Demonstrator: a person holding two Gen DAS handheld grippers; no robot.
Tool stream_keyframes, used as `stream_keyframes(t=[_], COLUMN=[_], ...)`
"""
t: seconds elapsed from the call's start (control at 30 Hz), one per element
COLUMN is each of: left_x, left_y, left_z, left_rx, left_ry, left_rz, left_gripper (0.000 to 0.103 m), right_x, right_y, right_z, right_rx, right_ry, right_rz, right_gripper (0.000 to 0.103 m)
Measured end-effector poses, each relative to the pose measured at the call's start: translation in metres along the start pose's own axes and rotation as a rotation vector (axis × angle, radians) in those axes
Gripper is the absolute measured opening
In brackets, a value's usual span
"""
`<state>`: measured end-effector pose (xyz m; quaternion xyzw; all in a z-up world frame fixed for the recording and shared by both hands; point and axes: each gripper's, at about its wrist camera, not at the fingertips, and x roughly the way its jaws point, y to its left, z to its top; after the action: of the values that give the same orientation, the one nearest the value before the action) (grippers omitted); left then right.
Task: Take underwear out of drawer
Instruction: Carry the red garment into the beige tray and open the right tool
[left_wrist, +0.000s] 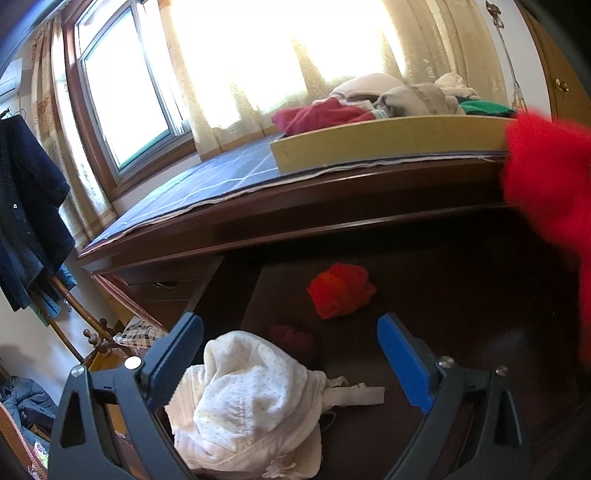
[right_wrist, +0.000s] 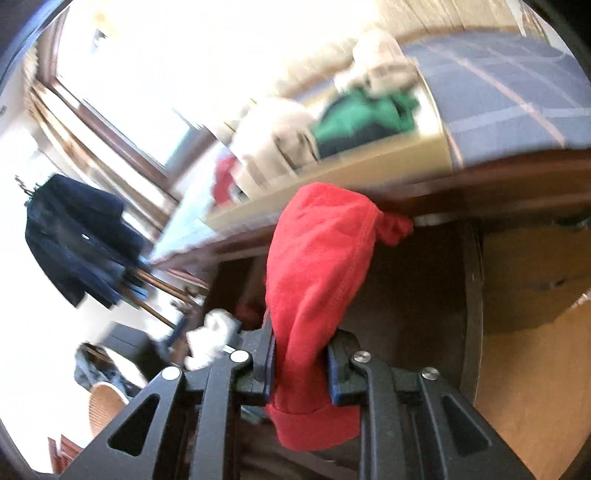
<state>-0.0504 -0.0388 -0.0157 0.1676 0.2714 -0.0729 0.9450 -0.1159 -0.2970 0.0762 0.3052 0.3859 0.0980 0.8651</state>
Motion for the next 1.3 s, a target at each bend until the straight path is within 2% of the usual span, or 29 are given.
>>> stream_keyframes(t=[0.27, 0.47, 0.57, 0.7, 0.83, 1.1, 1.3], left_x=[-0.001, -0.002, -0.002, -0.002, -0.001, 0.001, 0.001], left_y=[0.000, 0.001, 0.000, 0.002, 0.001, 0.003, 0.002], left_z=[-0.001, -0.002, -0.002, -0.002, -0.001, 0.000, 0.000], left_rx=[0.007, 0.008, 0.012, 0.005, 0.005, -0.012, -0.014], left_ry=[-0.009, -0.018, -0.021, -0.023, -0.019, 0.003, 0.005], left_rz=[-0.004, -0.014, -0.019, -0.031, -0.038, -0.042, -0.032], left_gripper=[0.097, 0.097, 0.097, 0.097, 0.097, 0.097, 0.097], right_x=[-0.046, -0.043, -0.021, 0.021, 0.072, 0.123, 0.143], right_y=[0.044, 0.060, 0.057, 0.043, 0.020, -0.017, -0.021], right_z=[0.065, 0.131, 0.169, 0.207, 0.228, 0.247, 0.248], right_rx=[-0.059, -0.085, -0.070, -0.042, -0.016, 0.039, -0.023], right_ry=[-0.185, -0.291, -0.308, -0.276, -0.222, -0.141, -0.088], right_rz=[0.041, 0.041, 0.006, -0.057, -0.175, -0.306, -0.421], right_gripper=[0.023, 0.023, 0.023, 0.023, 0.023, 0.023, 0.023])
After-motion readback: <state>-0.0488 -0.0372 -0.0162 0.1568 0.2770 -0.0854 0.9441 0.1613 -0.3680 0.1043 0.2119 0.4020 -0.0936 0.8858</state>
